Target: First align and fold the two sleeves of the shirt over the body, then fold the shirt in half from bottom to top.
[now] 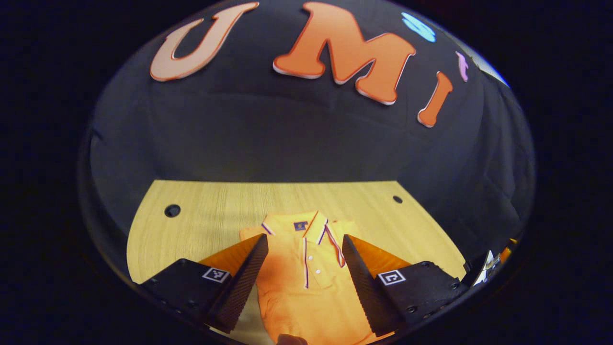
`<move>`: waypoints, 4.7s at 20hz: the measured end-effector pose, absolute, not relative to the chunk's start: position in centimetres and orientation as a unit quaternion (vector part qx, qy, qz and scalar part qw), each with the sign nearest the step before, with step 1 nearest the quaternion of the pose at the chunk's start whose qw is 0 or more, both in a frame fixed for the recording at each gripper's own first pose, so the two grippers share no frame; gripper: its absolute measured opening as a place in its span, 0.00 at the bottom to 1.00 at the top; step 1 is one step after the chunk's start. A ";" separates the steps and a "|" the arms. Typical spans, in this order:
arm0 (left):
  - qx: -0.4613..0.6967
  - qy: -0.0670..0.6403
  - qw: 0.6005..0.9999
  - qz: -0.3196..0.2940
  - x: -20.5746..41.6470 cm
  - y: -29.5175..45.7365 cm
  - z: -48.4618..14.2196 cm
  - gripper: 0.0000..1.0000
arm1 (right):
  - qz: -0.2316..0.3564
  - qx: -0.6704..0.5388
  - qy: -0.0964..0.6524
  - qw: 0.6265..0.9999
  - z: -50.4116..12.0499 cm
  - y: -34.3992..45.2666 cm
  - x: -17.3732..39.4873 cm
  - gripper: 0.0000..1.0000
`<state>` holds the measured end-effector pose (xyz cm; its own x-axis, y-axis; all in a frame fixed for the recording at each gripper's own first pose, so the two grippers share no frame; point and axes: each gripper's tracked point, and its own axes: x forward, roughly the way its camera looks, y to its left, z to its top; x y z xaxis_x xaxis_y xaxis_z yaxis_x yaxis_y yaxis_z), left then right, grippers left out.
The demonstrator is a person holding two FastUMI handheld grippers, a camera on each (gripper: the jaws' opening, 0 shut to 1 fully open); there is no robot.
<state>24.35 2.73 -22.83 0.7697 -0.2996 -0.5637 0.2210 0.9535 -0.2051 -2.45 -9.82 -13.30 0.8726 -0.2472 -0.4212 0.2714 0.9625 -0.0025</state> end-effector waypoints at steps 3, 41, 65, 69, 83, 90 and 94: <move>-0.042 0.233 0.963 -0.129 21.2 2.4 -17.9 0.96 | -0.112 0.012 0.179 0.977 -11.9 -8.9 -2.4 0.93; 0.013 0.468 0.883 -0.035 -9.5 5.1 -32.9 0.98 | 0.100 0.049 0.447 0.888 -35.9 1.5 -10.7 0.98; 0.001 0.609 0.791 -0.052 -10.5 3.8 -37.6 0.08 | 0.121 0.135 0.584 0.791 -40.4 7.5 -14.1 0.22; -0.019 0.593 0.803 -0.062 -9.0 3.8 -36.2 0.04 | 0.113 0.165 0.568 0.798 -40.4 7.4 -12.2 0.03; -0.009 0.501 0.859 -0.102 4.5 3.3 -28.8 0.03 | 0.111 0.165 0.473 0.858 -31.6 5.6 0.3 0.03; -0.013 0.461 0.879 -0.118 13.8 3.8 -26.3 0.03 | 0.095 0.146 0.455 0.873 -29.7 5.0 7.7 0.03; -0.007 0.445 0.887 -0.122 19.8 4.4 -26.3 0.03 | 0.080 0.140 0.447 0.880 -29.5 5.0 12.9 0.03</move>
<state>19.82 4.39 -26.34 0.5736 -0.2232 -0.7881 0.2113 0.9699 -0.1209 12.93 4.99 -29.52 0.5876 0.2656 -0.7643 -0.0159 0.9482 0.3173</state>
